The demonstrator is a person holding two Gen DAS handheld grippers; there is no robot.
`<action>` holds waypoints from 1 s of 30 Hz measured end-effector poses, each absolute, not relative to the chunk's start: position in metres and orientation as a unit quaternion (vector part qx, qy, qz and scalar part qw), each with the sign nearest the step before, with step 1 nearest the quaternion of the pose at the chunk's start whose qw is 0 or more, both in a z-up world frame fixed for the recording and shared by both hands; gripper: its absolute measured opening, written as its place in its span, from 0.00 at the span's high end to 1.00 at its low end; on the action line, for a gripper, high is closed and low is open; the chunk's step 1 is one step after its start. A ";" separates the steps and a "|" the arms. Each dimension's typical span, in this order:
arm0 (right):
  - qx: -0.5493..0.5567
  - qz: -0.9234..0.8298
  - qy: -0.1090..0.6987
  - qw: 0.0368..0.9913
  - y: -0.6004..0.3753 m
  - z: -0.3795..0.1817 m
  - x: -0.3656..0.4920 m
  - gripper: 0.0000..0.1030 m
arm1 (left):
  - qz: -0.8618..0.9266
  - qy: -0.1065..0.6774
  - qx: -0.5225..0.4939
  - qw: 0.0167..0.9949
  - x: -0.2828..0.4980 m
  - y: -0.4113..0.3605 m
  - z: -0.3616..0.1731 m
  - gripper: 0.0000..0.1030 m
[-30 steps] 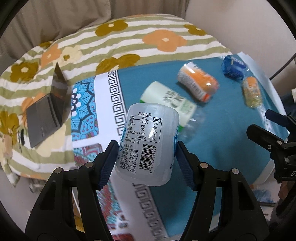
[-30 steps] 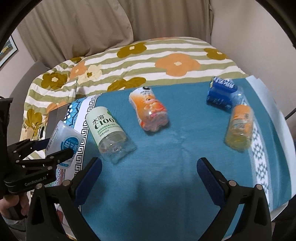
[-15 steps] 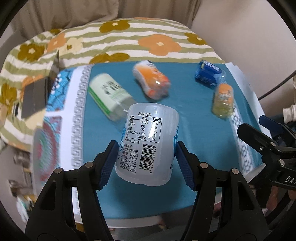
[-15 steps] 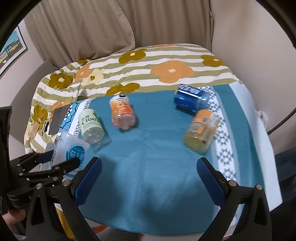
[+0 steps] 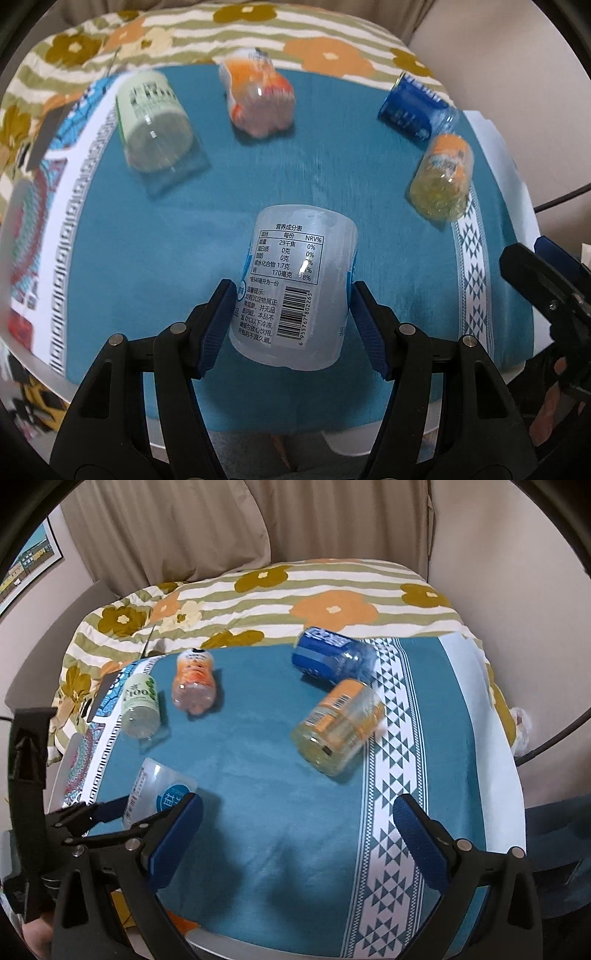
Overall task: Flip cup upright
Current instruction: 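Lift the white cup with the left gripper and rotate it rim-up, then lower the white cup upright onto the cloth and open the left gripper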
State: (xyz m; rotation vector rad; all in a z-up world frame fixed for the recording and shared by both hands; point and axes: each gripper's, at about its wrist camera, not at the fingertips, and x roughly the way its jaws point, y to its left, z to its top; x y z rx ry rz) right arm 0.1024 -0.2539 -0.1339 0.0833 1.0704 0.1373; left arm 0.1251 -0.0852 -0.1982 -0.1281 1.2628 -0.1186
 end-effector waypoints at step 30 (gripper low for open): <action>0.056 0.045 0.498 0.864 -0.268 -0.123 0.089 0.01 | -0.061 0.563 -0.049 0.823 0.116 -0.086 -0.167 0.03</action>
